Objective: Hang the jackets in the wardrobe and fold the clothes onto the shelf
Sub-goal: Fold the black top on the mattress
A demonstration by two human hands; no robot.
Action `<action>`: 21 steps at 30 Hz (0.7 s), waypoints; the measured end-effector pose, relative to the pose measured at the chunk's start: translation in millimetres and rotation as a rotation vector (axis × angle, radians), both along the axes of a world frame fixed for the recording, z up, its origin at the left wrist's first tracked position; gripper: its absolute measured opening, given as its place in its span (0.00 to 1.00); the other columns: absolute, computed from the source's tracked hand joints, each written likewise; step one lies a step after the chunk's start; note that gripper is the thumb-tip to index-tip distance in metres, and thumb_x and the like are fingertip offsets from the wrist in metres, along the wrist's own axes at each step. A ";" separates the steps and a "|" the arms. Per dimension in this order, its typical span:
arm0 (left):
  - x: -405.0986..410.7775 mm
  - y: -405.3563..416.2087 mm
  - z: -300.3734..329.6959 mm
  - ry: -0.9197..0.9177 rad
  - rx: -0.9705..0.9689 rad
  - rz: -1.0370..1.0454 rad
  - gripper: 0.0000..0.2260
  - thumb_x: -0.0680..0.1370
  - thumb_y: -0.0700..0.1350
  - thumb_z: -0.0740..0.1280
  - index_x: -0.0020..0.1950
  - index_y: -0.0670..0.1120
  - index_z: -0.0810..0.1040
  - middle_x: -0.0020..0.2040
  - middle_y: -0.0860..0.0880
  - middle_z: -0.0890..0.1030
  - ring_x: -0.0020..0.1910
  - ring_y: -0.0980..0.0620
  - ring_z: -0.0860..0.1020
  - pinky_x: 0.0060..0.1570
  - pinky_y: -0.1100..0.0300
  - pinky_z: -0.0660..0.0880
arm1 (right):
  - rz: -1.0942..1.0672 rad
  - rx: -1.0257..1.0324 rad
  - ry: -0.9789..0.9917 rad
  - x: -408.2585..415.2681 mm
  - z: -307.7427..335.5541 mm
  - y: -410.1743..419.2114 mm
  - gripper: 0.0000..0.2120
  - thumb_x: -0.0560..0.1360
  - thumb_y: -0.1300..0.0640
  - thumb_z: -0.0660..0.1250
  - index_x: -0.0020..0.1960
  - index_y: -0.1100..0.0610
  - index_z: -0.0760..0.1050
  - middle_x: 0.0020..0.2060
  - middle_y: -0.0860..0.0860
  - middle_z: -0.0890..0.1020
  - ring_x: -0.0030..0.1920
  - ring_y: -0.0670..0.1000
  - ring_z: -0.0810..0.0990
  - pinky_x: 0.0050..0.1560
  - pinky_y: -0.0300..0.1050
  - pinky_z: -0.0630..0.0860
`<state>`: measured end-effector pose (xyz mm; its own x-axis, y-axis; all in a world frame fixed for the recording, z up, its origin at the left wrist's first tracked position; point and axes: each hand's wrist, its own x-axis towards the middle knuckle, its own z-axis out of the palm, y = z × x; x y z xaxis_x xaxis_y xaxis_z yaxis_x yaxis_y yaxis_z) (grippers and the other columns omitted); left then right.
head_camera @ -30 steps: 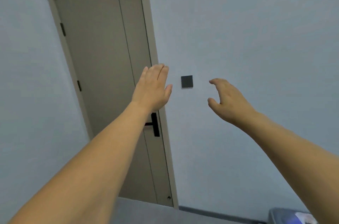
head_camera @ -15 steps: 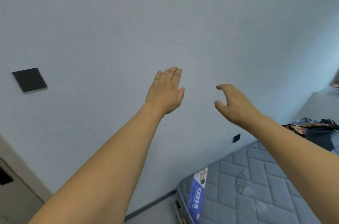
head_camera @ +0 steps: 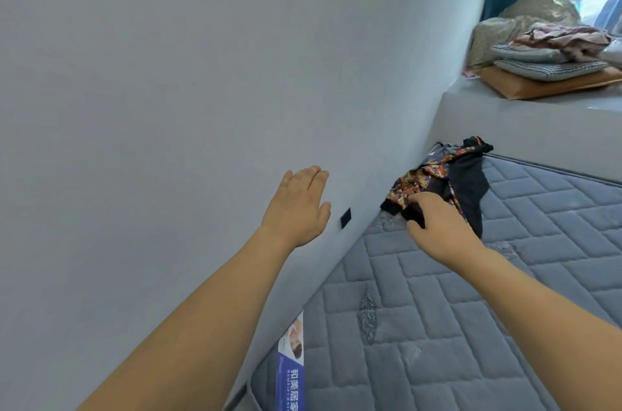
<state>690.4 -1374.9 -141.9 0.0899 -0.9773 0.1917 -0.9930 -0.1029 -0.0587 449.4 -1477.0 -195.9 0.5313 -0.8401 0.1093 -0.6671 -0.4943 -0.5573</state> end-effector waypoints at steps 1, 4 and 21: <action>1.8 -23.0 -15.7 0.016 0.021 -0.025 0.26 0.83 0.51 0.55 0.80 0.44 0.55 0.80 0.46 0.57 0.78 0.48 0.55 0.77 0.49 0.46 | -0.030 0.012 0.012 -0.2 -15.5 -16.1 0.24 0.77 0.59 0.64 0.72 0.61 0.66 0.69 0.57 0.71 0.67 0.57 0.70 0.65 0.48 0.65; 7.8 -96.2 -81.5 0.123 0.043 -0.084 0.25 0.83 0.48 0.58 0.78 0.42 0.59 0.78 0.44 0.60 0.76 0.46 0.58 0.77 0.50 0.50 | -0.117 0.020 0.025 4.0 -74.5 -68.8 0.23 0.77 0.61 0.65 0.71 0.63 0.68 0.67 0.58 0.73 0.66 0.57 0.72 0.65 0.48 0.66; -61.7 -413.2 -558.0 0.256 0.450 -0.302 0.30 0.80 0.47 0.59 0.81 0.47 0.51 0.81 0.48 0.49 0.80 0.45 0.45 0.77 0.43 0.49 | -0.486 0.126 0.390 -44.2 -530.0 -328.0 0.33 0.77 0.42 0.63 0.78 0.44 0.55 0.77 0.54 0.53 0.77 0.57 0.52 0.74 0.66 0.52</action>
